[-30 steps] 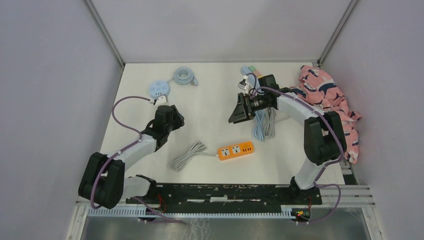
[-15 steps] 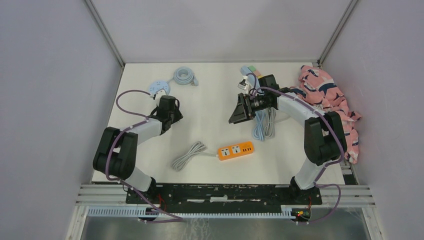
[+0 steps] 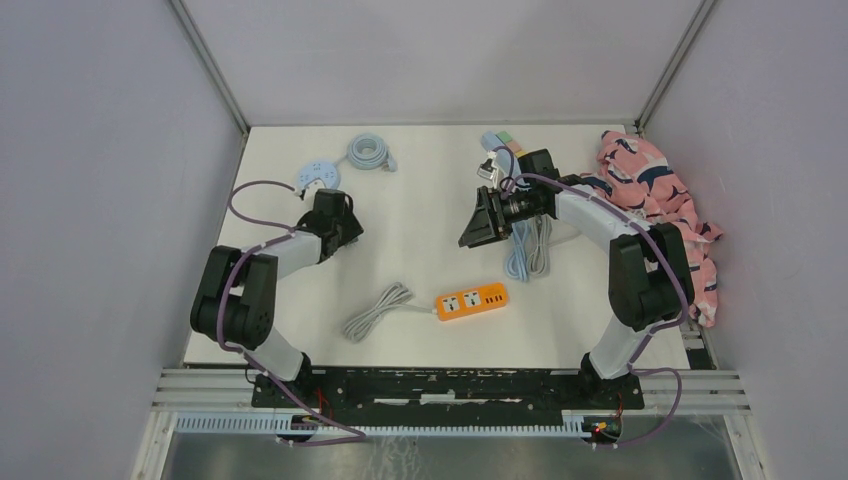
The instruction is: Pull the plug off the socket
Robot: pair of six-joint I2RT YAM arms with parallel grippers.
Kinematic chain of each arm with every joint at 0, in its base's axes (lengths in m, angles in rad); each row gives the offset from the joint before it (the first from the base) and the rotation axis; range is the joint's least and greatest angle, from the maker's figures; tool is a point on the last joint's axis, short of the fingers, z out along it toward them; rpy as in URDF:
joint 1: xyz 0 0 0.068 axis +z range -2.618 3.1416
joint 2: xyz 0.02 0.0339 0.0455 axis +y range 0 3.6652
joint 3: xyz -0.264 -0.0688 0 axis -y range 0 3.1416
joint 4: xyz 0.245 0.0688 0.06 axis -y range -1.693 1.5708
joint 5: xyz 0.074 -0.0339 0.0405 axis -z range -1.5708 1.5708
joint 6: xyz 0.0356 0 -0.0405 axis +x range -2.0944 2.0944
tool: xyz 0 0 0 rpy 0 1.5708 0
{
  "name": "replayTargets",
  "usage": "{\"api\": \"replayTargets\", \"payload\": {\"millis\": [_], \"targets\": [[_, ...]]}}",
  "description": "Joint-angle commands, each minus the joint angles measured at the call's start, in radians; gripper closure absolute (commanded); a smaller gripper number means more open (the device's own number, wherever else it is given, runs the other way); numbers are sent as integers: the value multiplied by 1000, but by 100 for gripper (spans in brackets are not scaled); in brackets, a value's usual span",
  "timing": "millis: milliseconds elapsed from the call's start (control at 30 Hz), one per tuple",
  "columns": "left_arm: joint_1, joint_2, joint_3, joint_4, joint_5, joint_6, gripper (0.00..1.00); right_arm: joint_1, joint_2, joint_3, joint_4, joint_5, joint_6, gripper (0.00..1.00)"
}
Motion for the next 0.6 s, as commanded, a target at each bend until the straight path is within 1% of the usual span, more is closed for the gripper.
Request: {"api": "replayTargets", "payload": {"millis": [0,133,267,400,500,567], "targets": [[7,-45,28,8,20,-28,31,-6,-52,45,5,-15,-22,29],[7,-102,21,-5,59,-33,27,-8,-57,45,1,-14,-27,29],[7,-190,-14,10,150,-41,24,-11,-69,51,-17,-6,-52,29],[6,-297,-102,101,334,-45,19,-13,-87,60,-50,11,-93,29],[7,-366,-173,208,494,-49,14,-13,-101,66,-67,23,-117,29],[6,-396,-210,293,629,-48,13,-15,-111,68,-78,32,-134,30]]}}
